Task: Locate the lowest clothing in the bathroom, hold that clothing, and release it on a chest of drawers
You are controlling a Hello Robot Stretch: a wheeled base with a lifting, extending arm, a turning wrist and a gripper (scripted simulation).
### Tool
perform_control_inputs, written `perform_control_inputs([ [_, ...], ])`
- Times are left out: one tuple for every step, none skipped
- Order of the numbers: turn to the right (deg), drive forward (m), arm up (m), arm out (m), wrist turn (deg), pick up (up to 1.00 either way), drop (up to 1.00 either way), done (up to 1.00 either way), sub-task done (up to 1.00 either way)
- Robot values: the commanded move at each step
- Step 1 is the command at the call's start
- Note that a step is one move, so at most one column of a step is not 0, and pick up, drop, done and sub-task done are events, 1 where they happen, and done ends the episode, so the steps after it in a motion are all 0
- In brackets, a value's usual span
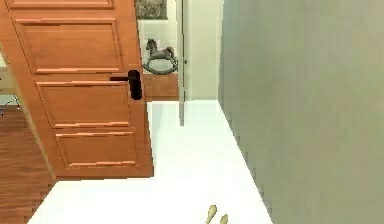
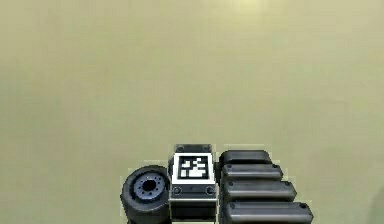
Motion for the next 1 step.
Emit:
perform_control_inputs([
  [0.0, 0.2, 0.0, 0.0, 0.0, 0.0, 0.0, 0.0, 0.0],
])
